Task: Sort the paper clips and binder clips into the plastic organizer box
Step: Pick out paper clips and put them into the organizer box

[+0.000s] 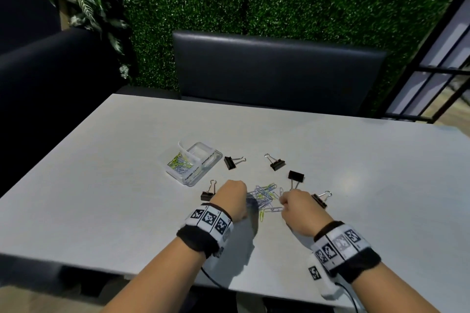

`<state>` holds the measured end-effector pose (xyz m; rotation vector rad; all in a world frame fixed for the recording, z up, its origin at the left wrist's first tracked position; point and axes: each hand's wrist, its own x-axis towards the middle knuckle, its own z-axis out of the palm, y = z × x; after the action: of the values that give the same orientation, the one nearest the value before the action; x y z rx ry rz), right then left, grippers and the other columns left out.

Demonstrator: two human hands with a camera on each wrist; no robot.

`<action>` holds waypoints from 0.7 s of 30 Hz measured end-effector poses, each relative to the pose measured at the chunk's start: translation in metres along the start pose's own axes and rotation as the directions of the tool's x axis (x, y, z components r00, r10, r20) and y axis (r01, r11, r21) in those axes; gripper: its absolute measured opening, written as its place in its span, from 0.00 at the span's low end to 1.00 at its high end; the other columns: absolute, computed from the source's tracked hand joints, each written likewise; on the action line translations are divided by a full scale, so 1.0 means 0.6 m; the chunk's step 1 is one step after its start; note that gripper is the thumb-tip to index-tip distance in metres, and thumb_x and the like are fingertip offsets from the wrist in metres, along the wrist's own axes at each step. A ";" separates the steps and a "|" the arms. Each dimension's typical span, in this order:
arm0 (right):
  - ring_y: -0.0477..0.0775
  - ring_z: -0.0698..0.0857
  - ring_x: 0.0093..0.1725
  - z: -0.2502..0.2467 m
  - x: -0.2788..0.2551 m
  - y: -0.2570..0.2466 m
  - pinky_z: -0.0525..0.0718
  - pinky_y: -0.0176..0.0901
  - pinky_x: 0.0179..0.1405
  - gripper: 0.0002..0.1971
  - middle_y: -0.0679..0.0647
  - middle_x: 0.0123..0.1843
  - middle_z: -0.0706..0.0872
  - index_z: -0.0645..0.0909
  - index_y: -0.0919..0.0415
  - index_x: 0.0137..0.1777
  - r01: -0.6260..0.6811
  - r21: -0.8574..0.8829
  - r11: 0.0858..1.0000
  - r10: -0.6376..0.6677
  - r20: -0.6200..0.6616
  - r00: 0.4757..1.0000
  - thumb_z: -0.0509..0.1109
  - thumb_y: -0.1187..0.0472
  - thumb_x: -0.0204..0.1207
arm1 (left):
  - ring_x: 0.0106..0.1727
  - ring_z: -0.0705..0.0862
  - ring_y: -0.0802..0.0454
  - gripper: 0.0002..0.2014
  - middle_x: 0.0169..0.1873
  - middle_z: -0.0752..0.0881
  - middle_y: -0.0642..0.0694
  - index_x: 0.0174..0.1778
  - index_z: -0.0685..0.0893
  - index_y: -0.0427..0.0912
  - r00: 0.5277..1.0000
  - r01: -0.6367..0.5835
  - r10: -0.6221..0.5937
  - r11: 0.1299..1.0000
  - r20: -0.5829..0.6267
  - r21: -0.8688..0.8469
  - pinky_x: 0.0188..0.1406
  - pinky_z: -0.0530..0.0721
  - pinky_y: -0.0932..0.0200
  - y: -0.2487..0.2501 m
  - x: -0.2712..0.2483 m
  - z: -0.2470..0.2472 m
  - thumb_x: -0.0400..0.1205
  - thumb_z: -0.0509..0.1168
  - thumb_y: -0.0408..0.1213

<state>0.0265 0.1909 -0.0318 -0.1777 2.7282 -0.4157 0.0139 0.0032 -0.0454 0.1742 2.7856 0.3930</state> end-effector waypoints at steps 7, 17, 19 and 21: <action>0.51 0.84 0.62 -0.043 0.036 0.018 0.82 0.47 0.66 0.31 0.53 0.66 0.82 0.78 0.58 0.71 0.041 0.094 0.995 -0.040 -0.014 0.999 0.82 0.52 0.70 | 0.62 0.84 0.44 0.43 0.64 0.79 0.47 0.75 0.78 0.52 0.998 -0.063 0.062 0.997 -0.013 -0.035 0.62 0.85 0.47 -0.014 0.007 -0.006 0.63 0.83 0.56; 0.61 0.80 0.49 -0.027 0.094 -0.005 0.72 0.46 0.44 0.13 0.51 0.43 0.75 0.82 0.53 0.36 0.151 -0.087 0.985 -0.154 -0.034 0.987 0.77 0.46 0.74 | 0.59 0.86 0.45 0.25 0.56 0.89 0.46 0.63 0.89 0.52 0.993 -0.116 0.114 0.990 -0.034 -0.075 0.55 0.86 0.52 0.005 0.052 -0.024 0.70 0.80 0.52; 0.59 0.83 0.50 -0.024 0.097 -0.007 0.79 0.46 0.48 0.08 0.53 0.46 0.82 0.87 0.53 0.41 0.144 -0.058 0.988 -0.147 -0.070 0.987 0.78 0.50 0.74 | 0.56 0.88 0.46 0.18 0.54 0.91 0.46 0.60 0.91 0.50 0.993 -0.107 0.102 0.990 -0.055 -0.092 0.56 0.88 0.51 0.005 0.056 -0.024 0.74 0.78 0.47; 0.57 0.86 0.51 -0.024 0.098 -0.006 0.84 0.47 0.51 0.10 0.55 0.51 0.87 0.90 0.59 0.50 0.120 -0.014 0.993 -0.120 -0.097 0.988 0.79 0.54 0.74 | 0.54 0.90 0.48 0.12 0.51 0.93 0.47 0.56 0.93 0.48 0.994 -0.095 0.089 0.988 -0.060 -0.124 0.57 0.88 0.52 0.001 0.059 -0.023 0.77 0.76 0.41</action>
<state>-0.0328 0.1809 -0.0384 -0.3336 2.8245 -0.4585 -0.0240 0.0065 -0.0434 0.2667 2.8008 0.6047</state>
